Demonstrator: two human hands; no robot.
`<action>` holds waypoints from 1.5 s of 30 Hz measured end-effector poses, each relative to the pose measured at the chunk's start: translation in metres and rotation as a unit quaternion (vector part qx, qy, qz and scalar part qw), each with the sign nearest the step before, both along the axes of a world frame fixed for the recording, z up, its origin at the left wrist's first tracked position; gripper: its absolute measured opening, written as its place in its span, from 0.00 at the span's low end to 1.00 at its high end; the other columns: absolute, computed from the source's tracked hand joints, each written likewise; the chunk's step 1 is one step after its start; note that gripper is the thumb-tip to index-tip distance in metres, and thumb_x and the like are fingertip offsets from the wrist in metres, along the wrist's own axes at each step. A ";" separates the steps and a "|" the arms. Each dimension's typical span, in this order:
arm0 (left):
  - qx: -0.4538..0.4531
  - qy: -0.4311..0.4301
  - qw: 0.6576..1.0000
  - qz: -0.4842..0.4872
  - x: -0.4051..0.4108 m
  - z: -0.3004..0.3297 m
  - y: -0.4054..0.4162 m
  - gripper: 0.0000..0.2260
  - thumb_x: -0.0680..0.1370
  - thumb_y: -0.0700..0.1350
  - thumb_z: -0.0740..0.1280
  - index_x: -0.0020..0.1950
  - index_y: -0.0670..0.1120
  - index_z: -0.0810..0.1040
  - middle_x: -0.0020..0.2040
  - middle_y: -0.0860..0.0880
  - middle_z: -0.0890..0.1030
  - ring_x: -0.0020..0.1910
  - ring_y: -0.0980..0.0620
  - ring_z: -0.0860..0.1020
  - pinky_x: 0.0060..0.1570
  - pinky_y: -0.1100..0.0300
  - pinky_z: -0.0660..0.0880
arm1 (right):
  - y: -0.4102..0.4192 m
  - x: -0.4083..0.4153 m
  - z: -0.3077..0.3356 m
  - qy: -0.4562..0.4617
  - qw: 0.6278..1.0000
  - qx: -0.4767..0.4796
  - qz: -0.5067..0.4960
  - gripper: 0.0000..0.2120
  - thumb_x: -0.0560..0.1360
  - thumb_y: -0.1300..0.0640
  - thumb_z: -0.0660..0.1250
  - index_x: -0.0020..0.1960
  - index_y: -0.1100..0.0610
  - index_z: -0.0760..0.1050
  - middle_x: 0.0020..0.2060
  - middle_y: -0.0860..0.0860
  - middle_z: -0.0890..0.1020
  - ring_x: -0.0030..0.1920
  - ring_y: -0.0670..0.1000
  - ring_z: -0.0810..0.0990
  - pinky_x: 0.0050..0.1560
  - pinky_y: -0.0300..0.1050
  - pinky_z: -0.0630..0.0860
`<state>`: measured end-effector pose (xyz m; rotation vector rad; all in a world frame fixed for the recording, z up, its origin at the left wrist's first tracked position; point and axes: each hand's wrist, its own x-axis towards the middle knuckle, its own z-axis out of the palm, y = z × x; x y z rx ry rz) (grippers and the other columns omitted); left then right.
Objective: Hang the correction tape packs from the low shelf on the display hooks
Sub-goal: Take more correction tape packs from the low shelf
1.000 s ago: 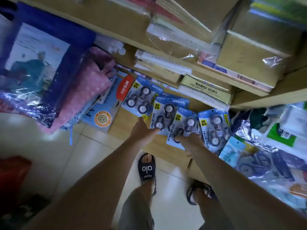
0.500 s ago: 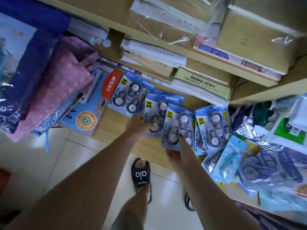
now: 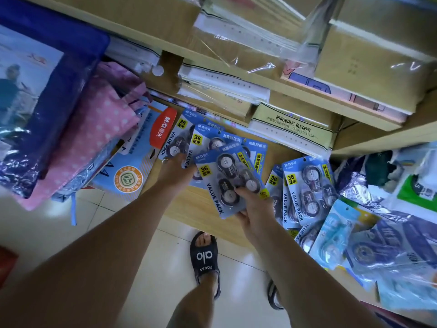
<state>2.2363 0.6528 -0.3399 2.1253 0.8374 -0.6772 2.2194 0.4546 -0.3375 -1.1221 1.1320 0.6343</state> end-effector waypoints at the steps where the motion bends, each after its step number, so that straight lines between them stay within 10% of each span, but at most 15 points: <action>1: 0.020 0.012 1.000 -0.021 0.003 -0.006 0.004 0.20 0.79 0.53 0.62 0.67 0.44 0.75 0.66 0.38 0.75 0.62 0.40 0.72 0.46 0.55 0.69 | 0.000 0.004 0.000 -0.023 0.999 -0.022 0.023 0.35 0.72 0.66 0.76 0.73 0.50 0.66 0.60 0.55 0.83 0.57 0.60 0.85 0.43 0.53 0.86; 4: 0.054 0.043 0.997 -0.036 0.002 -0.018 0.013 0.23 0.81 0.58 0.63 0.72 0.47 0.71 0.77 0.32 0.60 0.78 0.35 0.56 0.72 0.40 0.64 | -0.005 0.016 -0.005 -0.077 0.990 -0.066 0.097 0.47 0.68 0.64 0.78 0.77 0.40 0.58 0.61 0.52 0.82 0.58 0.57 0.85 0.47 0.56 0.86; 7: 0.089 0.032 0.993 -0.064 0.001 -0.023 0.019 0.25 0.79 0.64 0.63 0.71 0.51 0.72 0.80 0.35 0.51 0.80 0.33 0.49 0.75 0.36 0.60 | -0.006 0.026 -0.013 -0.089 0.959 -0.157 0.217 0.54 0.55 0.51 0.80 0.73 0.28 0.56 0.65 0.53 0.77 0.60 0.57 0.82 0.49 0.61 0.86; 11: 0.098 0.021 0.989 -0.111 0.014 -0.017 0.026 0.25 0.79 0.67 0.62 0.67 0.51 0.75 0.78 0.37 0.57 0.78 0.34 0.54 0.72 0.41 0.61 | -0.007 0.037 -0.017 -0.069 0.893 -0.233 0.379 0.41 0.52 0.36 0.76 0.64 0.40 0.71 0.59 0.54 0.80 0.54 0.59 0.82 0.52 0.59 0.83; 14: 0.070 0.051 0.987 -0.136 0.025 -0.018 0.033 0.32 0.71 0.76 0.58 0.64 0.56 0.73 0.77 0.36 0.62 0.79 0.34 0.55 0.72 0.37 0.63 | -0.005 0.041 -0.009 -0.054 0.859 -0.288 0.420 0.49 0.53 0.30 0.74 0.70 0.46 0.68 0.63 0.57 0.74 0.65 0.61 0.72 0.62 0.58 0.74; 25: 0.000 0.041 0.996 -0.082 0.027 -0.008 0.026 0.36 0.70 0.69 0.70 0.75 0.56 0.70 0.74 0.43 0.61 0.77 0.38 0.59 0.75 0.41 0.62 | -0.002 0.071 -0.004 -0.008 0.905 -0.248 0.345 0.58 0.62 0.41 0.83 0.78 0.61 0.54 0.71 0.63 0.70 0.69 0.65 0.73 0.66 0.63 0.74; 32: -0.034 0.029 0.997 0.059 0.018 -0.017 0.031 0.58 0.49 0.70 0.80 0.74 0.50 0.65 0.70 0.45 0.71 0.69 0.43 0.73 0.57 0.46 0.82 | -0.013 0.063 -0.030 -0.006 0.914 -0.211 0.347 0.61 0.35 0.28 0.79 0.64 0.53 0.77 0.59 0.53 0.81 0.59 0.57 0.80 0.59 0.57 0.80; 40: -0.124 -0.049 0.989 0.056 -0.001 -0.018 0.029 0.24 0.67 0.53 0.83 0.60 0.56 0.79 0.52 0.63 0.83 0.52 0.61 0.81 0.53 0.62 0.74 | -0.017 0.052 -0.015 -0.086 0.940 -0.134 0.301 0.43 0.48 0.39 0.85 0.62 0.46 0.80 0.53 0.43 0.88 0.56 0.51 0.85 0.62 0.58 0.80; 45: -0.174 -0.105 0.978 0.045 -0.014 0.001 0.018 0.19 0.69 0.46 0.82 0.58 0.47 0.83 0.49 0.52 0.88 0.48 0.57 0.86 0.47 0.62 0.80 | -0.019 0.044 0.003 -0.113 0.948 -0.089 0.284 0.35 0.56 0.47 0.85 0.61 0.49 0.81 0.53 0.45 0.88 0.55 0.50 0.86 0.60 0.54 0.81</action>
